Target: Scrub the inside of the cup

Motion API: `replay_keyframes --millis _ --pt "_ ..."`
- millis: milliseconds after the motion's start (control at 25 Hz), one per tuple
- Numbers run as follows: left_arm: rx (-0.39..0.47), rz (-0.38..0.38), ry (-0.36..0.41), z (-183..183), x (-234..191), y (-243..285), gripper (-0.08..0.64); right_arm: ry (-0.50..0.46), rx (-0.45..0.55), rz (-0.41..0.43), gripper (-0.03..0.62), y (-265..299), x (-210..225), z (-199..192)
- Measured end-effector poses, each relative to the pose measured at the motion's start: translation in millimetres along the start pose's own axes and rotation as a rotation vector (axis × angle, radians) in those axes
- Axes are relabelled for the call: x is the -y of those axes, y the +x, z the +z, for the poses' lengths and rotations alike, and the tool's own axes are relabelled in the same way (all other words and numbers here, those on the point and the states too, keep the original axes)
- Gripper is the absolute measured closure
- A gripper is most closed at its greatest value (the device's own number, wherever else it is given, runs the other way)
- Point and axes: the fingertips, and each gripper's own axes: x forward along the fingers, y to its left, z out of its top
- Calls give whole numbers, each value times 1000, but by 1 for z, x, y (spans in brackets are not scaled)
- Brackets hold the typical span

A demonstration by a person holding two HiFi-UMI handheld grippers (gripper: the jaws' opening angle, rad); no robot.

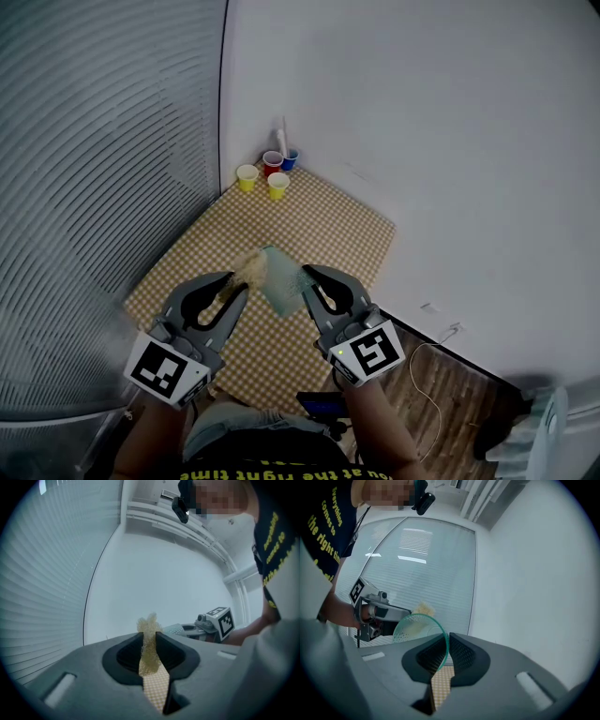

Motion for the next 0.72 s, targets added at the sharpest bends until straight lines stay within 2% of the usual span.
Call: replay_keyframes --millis 120,360,720 --pt "3 -23 0 1 6 0 474 -29 -24 -17 568 2 2 -1" --pt "33 -70 0 11 24 3 474 -61 -11 -3 568 5 1 -1" --pt "44 -127 8 23 40 5 474 -37 -5 -12 568 6 2 0"
